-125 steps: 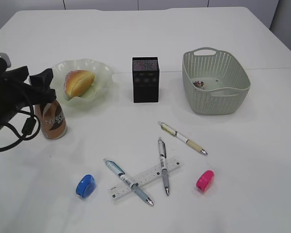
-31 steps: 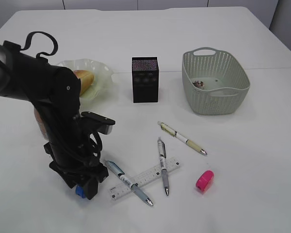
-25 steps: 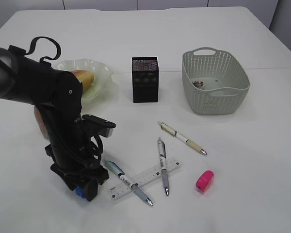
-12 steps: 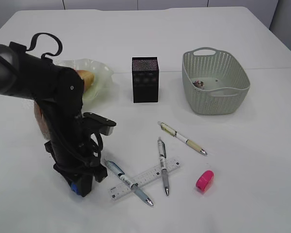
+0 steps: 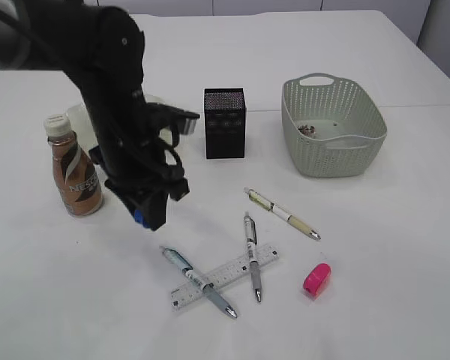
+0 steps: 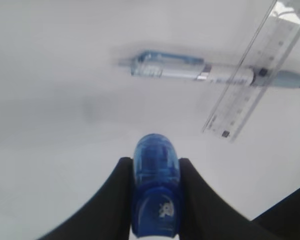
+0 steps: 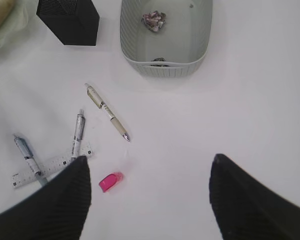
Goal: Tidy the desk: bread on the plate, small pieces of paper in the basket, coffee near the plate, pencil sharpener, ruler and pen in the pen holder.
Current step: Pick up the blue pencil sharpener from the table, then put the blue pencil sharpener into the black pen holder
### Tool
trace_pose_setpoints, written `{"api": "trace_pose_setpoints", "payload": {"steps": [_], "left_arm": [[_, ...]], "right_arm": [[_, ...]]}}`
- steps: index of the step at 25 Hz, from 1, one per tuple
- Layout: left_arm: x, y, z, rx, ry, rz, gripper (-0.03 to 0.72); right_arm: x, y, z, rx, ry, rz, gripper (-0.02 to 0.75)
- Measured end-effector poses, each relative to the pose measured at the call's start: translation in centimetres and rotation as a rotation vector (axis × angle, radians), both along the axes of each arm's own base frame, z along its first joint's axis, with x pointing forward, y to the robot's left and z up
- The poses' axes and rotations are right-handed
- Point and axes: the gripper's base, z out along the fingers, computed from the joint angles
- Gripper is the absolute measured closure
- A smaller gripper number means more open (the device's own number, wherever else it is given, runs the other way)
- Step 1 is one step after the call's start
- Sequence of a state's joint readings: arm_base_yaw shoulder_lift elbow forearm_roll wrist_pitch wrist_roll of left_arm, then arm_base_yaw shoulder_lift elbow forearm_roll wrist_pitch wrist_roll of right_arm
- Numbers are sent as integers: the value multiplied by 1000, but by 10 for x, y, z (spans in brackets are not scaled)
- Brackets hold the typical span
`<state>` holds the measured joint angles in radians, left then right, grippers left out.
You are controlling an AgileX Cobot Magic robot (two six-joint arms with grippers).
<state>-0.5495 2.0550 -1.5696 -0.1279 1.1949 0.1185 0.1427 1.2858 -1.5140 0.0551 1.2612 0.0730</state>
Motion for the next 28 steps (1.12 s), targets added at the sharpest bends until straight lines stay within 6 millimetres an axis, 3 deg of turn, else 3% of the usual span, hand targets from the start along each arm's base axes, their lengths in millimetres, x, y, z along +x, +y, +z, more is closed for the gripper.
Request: {"api": "trace_pose_setpoints", "payload": {"steps": [7,12,16,28], "left_arm": [[25,-15,57,-107,-175,3,526],[47,-27,80,-240,-403,30,526],[66,-37,76,-329,-565,56,526],[111,-59,33,-488,-891,104,526]], "right_arm": [[0,0,0,0,0,0,166],[0,0,0,0,0,0,166],[0,0,0,-2,0,-1,166],[1,-4,0,-43,-6,-14,166]]}}
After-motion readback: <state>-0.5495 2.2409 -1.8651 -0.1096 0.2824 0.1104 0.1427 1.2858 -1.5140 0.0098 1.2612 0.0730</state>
